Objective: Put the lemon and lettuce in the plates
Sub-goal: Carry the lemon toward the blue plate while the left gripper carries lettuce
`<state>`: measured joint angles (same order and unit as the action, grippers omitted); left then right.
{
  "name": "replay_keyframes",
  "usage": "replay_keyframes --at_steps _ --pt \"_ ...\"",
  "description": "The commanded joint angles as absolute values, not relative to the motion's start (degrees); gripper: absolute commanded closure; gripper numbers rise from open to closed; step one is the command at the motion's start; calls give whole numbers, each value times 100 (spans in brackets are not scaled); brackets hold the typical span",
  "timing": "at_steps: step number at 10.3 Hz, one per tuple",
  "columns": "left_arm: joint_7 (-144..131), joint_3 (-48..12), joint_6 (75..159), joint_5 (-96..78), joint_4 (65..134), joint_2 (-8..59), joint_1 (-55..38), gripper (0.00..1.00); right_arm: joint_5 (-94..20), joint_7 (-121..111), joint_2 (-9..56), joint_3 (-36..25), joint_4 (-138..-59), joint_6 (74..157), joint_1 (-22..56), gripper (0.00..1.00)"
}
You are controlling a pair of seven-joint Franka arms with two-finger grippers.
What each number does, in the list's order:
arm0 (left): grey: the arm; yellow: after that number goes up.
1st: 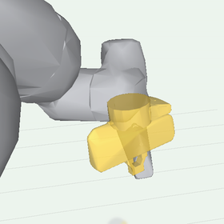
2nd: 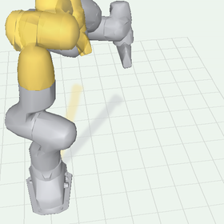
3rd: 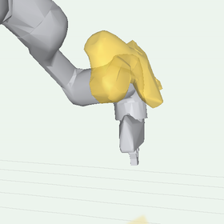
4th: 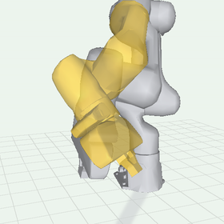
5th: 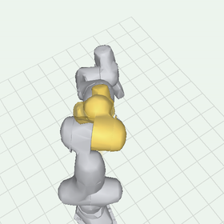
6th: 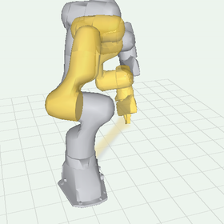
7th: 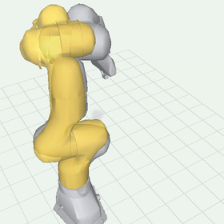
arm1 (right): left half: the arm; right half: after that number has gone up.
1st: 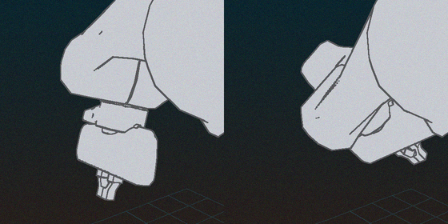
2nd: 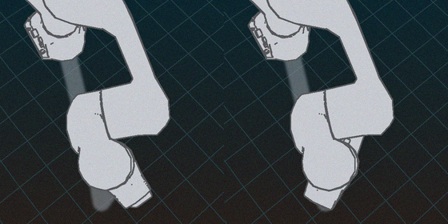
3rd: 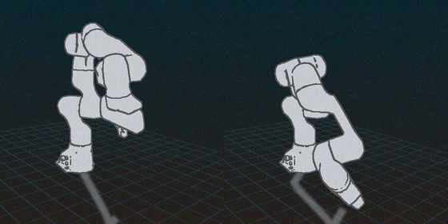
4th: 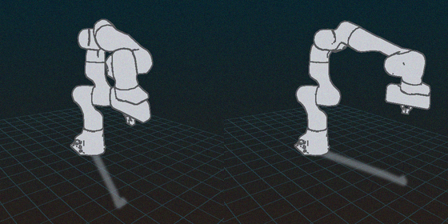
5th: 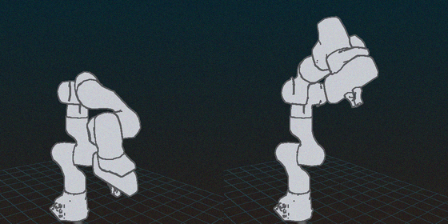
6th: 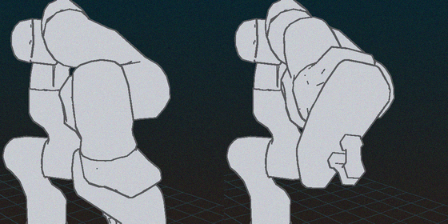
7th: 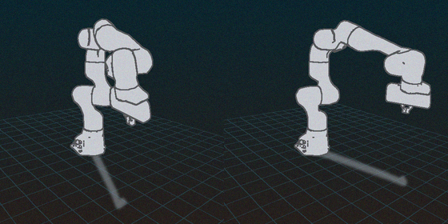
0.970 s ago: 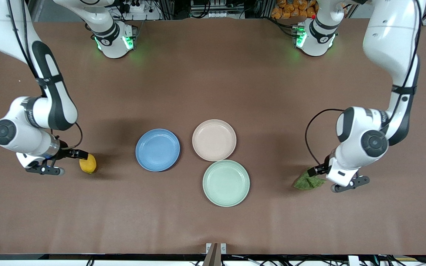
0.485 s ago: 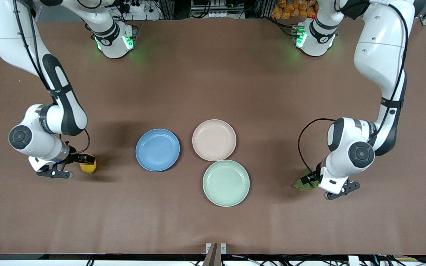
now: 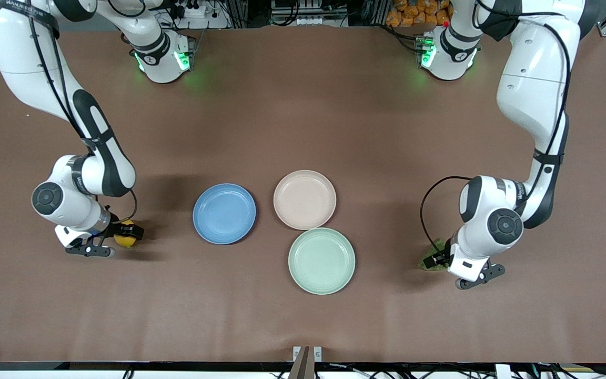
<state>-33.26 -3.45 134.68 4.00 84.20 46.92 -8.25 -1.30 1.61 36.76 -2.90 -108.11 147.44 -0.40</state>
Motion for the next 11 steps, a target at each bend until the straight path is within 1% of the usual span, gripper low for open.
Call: replay_keyframes --at_steps 1,3,4,5,6,7,8,9,10,11 --pt "-3489 -334 13509 624 8262 4860 -922 0 -229 45 3665 -229 -10925 14898 -79 1" --pt "-3454 -334 13552 650 8262 4895 -949 0 -229 -44 3665 -229 -10925 14862 -44 20" --pt "-3428 -334 13553 720 8270 4939 -949 0 -229 -96 3665 -229 -10925 14845 -35 32" --pt "-3419 -343 13553 886 8279 4974 -941 0 -229 -88 3665 -229 -10916 14845 -35 43" --pt "-3402 -343 13553 957 8288 4975 -940 0 -229 -105 3665 -229 -10916 14827 -44 49" --pt "-3340 -343 13553 1036 8288 4983 -932 0 -229 -97 3665 -229 -10916 14818 -35 58" --pt "-3227 -351 13553 1072 8297 4975 -932 43 -229 -105 3656 -229 -10916 14818 -18 65" --pt "-3321 -352 13553 1046 8297 4975 -940 99 -229 -105 3639 -220 -10890 14810 35 69" --pt "-3305 -352 13544 1089 8323 4957 -923 100 -229 -97 3604 -220 -10829 14662 105 72" --pt "-3287 -343 13544 1099 8323 4948 -932 100 -229 -62 3586 -220 -10628 14234 166 72"
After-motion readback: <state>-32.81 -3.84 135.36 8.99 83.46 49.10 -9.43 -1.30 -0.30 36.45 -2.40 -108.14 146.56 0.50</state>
